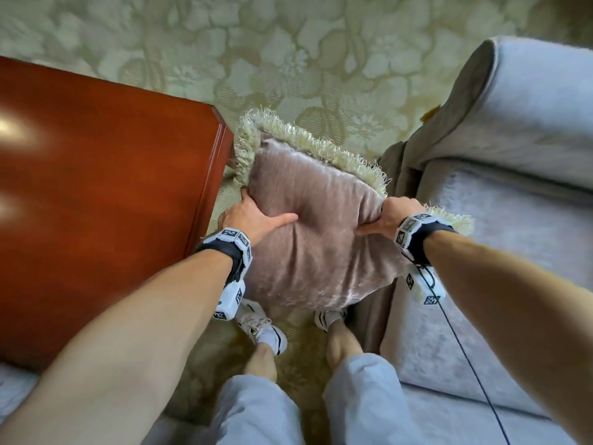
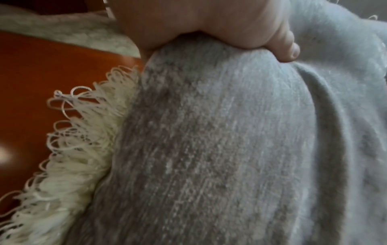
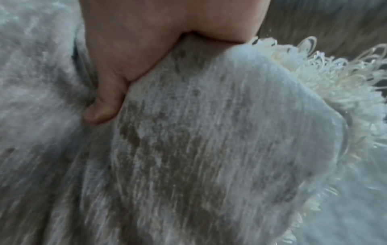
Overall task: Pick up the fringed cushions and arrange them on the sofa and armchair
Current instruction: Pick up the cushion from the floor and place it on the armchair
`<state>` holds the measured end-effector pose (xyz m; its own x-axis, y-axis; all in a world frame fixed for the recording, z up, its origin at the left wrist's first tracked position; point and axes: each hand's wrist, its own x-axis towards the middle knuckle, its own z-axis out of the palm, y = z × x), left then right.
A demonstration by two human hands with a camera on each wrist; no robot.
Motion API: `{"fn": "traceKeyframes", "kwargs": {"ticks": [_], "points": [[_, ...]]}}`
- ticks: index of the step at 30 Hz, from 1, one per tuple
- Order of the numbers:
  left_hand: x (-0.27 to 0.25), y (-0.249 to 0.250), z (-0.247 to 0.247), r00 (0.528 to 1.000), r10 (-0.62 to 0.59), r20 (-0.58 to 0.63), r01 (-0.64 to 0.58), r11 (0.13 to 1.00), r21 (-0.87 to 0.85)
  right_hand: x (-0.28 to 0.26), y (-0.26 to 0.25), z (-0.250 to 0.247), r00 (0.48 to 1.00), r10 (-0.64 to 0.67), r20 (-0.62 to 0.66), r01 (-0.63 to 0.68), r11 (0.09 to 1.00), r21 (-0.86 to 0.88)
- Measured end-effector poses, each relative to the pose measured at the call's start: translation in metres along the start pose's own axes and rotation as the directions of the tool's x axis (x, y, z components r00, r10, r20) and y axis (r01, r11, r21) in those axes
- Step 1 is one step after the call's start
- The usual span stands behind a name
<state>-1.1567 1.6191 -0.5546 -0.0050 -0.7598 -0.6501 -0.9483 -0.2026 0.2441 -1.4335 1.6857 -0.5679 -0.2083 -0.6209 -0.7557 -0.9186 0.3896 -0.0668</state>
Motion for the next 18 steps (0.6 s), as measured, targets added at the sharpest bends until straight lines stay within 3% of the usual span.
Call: {"fn": "traceKeyframes", "kwargs": {"ticks": [9,15,18], "points": [[-0.084,0.111,-0.100,0.989,0.084,-0.120,-0.084,0.996,0.007,-0.104,0.049,-0.144,0.987,-0.014,-0.157,0.021,0.999,0.039],[-0.117,0.202,-0.146,0.947,0.292,-0.137,-0.278,0.954,0.109,-0.173,0.105,-0.198,0.950,0.147,-0.275,-0.106,0.982,0.159],[-0.120,0.246,-0.158,0.903,0.415,-0.106,-0.395,0.903,0.172,-0.200,0.128,-0.210,0.924,0.263,-0.277,-0.193,0.947,0.255]]}}
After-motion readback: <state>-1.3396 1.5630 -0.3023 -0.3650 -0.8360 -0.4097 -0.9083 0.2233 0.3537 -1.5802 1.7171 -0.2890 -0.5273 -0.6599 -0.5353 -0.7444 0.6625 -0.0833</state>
